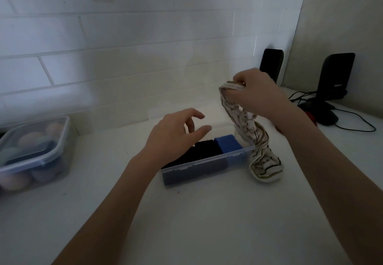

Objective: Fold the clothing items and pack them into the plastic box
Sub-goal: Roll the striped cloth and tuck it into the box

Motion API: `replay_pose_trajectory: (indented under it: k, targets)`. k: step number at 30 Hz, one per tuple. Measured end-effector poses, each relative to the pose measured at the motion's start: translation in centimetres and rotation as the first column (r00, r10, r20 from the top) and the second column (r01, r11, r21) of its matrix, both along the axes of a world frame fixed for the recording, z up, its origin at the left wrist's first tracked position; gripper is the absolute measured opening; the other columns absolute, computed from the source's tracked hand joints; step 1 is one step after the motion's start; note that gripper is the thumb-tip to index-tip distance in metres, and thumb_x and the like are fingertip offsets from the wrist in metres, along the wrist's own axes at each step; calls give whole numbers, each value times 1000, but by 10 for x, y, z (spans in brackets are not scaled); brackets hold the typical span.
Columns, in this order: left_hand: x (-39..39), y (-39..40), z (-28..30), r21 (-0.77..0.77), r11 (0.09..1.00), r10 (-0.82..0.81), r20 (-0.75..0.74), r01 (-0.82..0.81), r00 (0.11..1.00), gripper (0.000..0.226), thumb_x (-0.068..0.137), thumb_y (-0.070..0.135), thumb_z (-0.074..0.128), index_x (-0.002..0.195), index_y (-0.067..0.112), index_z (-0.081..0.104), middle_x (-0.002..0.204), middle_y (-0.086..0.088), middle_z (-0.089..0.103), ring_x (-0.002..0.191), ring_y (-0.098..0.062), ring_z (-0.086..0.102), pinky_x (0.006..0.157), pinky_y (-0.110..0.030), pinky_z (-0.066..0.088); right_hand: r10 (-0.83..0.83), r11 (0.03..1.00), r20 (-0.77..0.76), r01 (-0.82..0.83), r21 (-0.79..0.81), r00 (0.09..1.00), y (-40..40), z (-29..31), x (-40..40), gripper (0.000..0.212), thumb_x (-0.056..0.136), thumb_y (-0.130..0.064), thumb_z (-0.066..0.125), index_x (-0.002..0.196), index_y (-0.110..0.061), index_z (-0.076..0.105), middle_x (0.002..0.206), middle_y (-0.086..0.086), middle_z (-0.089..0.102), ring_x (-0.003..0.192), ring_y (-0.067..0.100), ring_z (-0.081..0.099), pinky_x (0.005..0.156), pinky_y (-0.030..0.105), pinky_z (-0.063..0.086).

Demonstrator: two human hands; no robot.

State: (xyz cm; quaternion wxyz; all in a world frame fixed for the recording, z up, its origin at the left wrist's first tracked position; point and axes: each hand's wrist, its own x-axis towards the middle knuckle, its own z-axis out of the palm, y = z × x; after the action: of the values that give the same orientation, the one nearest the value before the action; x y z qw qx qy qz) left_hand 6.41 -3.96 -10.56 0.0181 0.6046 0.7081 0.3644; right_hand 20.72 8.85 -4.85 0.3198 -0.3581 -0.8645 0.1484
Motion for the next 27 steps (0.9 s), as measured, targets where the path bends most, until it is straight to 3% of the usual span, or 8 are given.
replay_pose_trajectory:
  k: [2,5,9,12,15,19,22,27]
  targets:
    - [2,0,1,35,999,-5,88,2,996,44,78,54,60,116,34,55,83,13,59,71,-11,57,69,-29,49,63,997,-122,-68,-38,990,-10,6,-3,33,85,-35,58,64,-9,57,51,-1,43,45,10,42,53,25,36]
    - [2,1,3,77,997,-31,220,14,975,56,76,51,64,127,33,48,102,12,58,79,-4,57,66,-12,45,125,977,-309,-170,-126,943,-26,12,-8,36,87,-37,58,72,-4,65,51,-1,46,39,2,40,45,21,38]
    - [3,0,8,104,987,-152,387,120,909,41,81,39,64,120,34,52,119,9,58,93,-1,59,72,-8,47,191,835,-507,-411,-365,840,-44,14,-18,38,90,-36,57,89,0,68,81,19,70,69,19,65,73,36,57]
    - [3,0,9,137,977,-206,456,161,866,25,84,21,65,102,38,59,106,12,67,94,0,62,81,-16,48,209,702,-614,-554,-447,761,-45,11,-23,30,91,-32,56,92,-6,69,83,13,71,72,20,67,75,32,58]
    - [0,-2,12,182,975,-211,593,126,777,19,80,17,70,89,33,66,84,15,73,81,0,68,74,-17,52,158,612,-698,-625,-486,698,-40,8,-24,28,92,-25,55,99,-1,67,80,11,71,69,20,68,71,30,58]
    - [-5,-4,13,205,975,-213,717,91,664,17,75,20,74,91,26,69,83,7,76,84,-12,72,80,-29,56,87,544,-731,-647,-535,677,-34,6,-21,18,90,-21,58,92,-6,67,67,4,69,59,16,67,63,32,60]
    - [-5,-3,13,185,977,-209,745,104,634,16,77,17,72,92,21,69,79,4,76,77,-13,72,69,-25,55,65,563,-701,-606,-562,710,-30,2,-21,15,89,-18,59,74,-15,58,48,-3,53,44,12,51,48,23,48]
    - [-7,-4,15,135,977,-206,776,163,596,15,79,20,69,93,17,68,77,4,75,70,-12,71,59,-21,54,-44,412,-799,-718,-562,600,-26,3,-20,19,91,-12,52,72,-15,52,40,-6,50,36,7,49,42,18,41]
